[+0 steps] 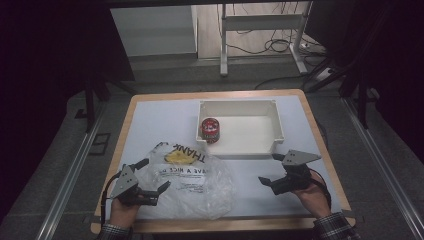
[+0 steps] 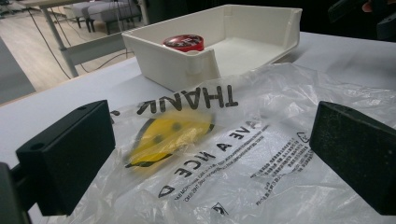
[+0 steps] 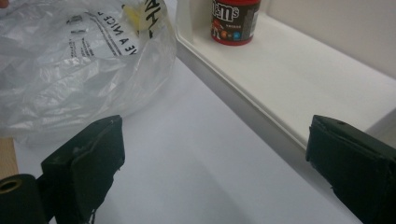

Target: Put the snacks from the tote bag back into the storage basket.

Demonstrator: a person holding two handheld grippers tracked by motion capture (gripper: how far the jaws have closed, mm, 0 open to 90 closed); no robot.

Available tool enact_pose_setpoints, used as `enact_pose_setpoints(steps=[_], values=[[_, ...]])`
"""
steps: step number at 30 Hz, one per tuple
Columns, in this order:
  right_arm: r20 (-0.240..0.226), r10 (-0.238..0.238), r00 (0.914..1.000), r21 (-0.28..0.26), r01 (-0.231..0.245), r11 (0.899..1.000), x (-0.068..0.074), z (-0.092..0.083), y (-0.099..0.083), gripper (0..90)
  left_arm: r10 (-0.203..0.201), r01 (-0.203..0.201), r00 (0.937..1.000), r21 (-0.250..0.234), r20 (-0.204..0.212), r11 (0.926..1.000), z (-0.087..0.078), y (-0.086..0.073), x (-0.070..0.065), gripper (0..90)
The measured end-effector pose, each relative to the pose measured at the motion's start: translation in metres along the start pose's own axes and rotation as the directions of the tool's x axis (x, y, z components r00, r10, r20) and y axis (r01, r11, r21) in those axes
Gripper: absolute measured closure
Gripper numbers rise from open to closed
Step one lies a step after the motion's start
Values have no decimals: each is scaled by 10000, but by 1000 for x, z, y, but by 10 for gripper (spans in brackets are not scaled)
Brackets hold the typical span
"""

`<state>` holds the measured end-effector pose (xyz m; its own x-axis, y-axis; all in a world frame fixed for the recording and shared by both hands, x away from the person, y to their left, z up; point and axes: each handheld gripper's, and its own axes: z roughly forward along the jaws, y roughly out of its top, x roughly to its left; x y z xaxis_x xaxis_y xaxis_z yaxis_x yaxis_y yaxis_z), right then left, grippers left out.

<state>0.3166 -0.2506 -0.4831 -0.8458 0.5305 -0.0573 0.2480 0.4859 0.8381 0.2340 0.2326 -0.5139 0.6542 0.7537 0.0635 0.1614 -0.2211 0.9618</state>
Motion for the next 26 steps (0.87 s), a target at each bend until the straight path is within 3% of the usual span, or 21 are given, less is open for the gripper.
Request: enact_pose_setpoints(steps=[10,26], values=[[218,246,9995,97,-248,9996,-4,-9,-11,51,6,-6,10000,1,-7,10000,0,0,0,1],[89,520,9986,493,-524,9974,-6,-12,-22,51,15,-15,10000,-2,-27,10000,1,0,0,1]])
